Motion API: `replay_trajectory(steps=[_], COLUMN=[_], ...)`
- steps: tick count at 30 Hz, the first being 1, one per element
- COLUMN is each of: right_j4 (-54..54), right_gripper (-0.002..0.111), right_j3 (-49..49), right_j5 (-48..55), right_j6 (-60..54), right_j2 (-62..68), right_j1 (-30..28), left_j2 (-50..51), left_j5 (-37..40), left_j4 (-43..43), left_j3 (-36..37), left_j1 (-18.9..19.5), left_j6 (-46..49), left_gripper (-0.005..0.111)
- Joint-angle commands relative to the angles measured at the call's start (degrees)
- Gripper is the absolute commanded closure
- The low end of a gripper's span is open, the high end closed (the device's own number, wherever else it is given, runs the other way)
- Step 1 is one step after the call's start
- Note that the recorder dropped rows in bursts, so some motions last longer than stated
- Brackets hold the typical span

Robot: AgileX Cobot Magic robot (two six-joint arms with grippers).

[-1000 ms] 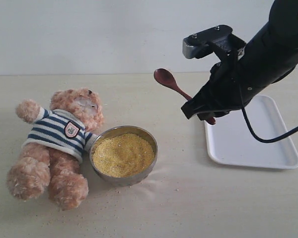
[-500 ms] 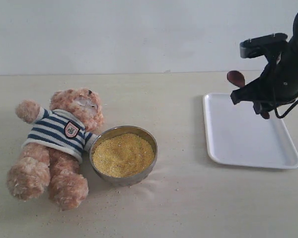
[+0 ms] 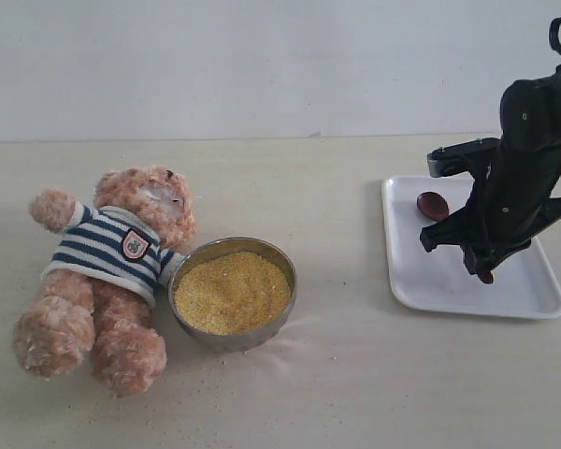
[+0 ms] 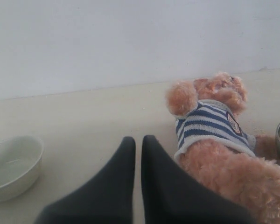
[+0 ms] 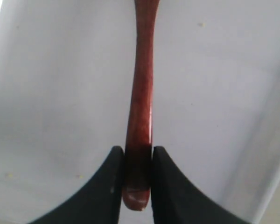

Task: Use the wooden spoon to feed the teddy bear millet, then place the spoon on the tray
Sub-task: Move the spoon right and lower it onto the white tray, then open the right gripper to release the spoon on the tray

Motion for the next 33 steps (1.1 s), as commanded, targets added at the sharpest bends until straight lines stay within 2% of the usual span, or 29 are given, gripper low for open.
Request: replay_trajectory(steps=[1,33], right_j4=[0.2,-0.5], right_gripper=[0.108,0.108], right_j3=[-0.2,-0.2], right_j5=[-0.3,0.6], right_j6=[-0.2,0.0], right_j2=[0.0,0.0], right_j1=[-0.3,-0.3], left_j2=[-0.1,-0.1], left_j5=[-0.7,-0.7], left_j4=[-0.6,-0.6], left_j3=[0.2,0.2], left_j1=[-0.2,-0.2], left_j6=[-0.5,-0.5], left_gripper=[0.102,0.102])
